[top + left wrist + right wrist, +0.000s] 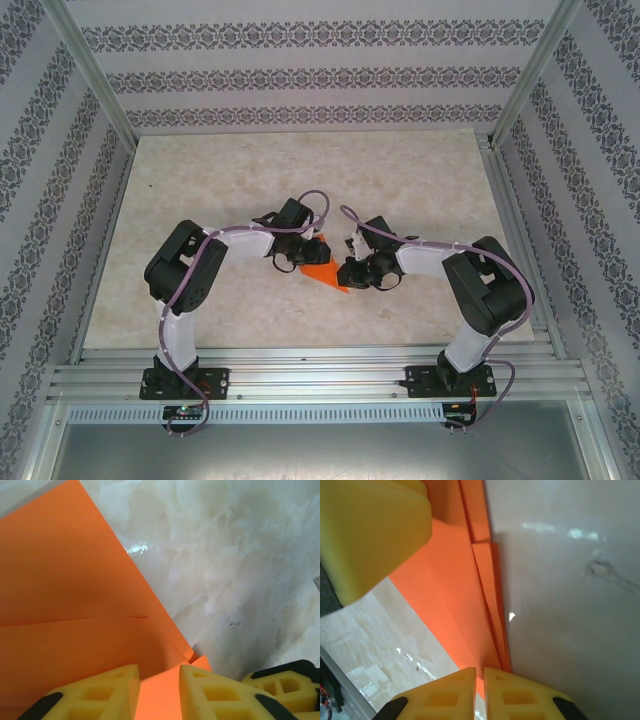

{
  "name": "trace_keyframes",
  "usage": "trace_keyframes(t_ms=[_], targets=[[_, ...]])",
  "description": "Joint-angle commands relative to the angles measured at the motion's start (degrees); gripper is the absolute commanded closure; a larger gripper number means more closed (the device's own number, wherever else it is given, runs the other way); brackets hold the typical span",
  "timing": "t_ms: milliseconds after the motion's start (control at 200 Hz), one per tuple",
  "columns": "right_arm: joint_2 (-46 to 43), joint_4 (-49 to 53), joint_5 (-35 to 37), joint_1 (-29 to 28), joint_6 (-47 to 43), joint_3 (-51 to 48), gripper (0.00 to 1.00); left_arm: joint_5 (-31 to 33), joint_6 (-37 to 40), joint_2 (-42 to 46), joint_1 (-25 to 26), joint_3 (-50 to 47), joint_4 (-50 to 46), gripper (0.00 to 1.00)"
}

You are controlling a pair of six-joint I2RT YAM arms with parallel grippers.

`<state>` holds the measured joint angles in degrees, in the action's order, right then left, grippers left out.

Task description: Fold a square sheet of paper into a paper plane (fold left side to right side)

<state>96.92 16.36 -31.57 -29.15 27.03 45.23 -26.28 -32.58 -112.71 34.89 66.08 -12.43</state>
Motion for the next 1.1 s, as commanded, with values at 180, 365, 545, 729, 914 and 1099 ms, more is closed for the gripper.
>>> trace_keyframes(t_ms=[180,365,545,729,914,1099], targets=[[-1.34,1.07,-0.17,-0.79,4.46,2.21,0.87,3.81,0.32,-1.73,-0.17,-0.95,-0.67,0.71],[1.78,-2.4,-0.29,-2.64,6.27,4.0,0.88,3.8,0.19,-1.82,-0.1,-1.11,-0.5,0.71],[4.63,-4.75,1.24,-2.85,7.4,5.48,0.88,3.85,-0.11,-1.82,-0.17,-1.48,-0.19,0.71],[6.35,-4.76,4.17,-2.37,8.29,5.17,0.88,3.97,-0.12,-1.82,-0.17,-1.56,-0.19,0.71],[3.84,-4.6,3.1,-0.58,9.79,-1.91,0.88,4.66,0.05,-1.91,-0.12,-1.55,-0.49,0.71],[0.46,-5.56,1.46,1.15,10.76,-10.82,0.88,5.47,0.5,-1.99,-0.19,-1.49,-1.19,0.71]])
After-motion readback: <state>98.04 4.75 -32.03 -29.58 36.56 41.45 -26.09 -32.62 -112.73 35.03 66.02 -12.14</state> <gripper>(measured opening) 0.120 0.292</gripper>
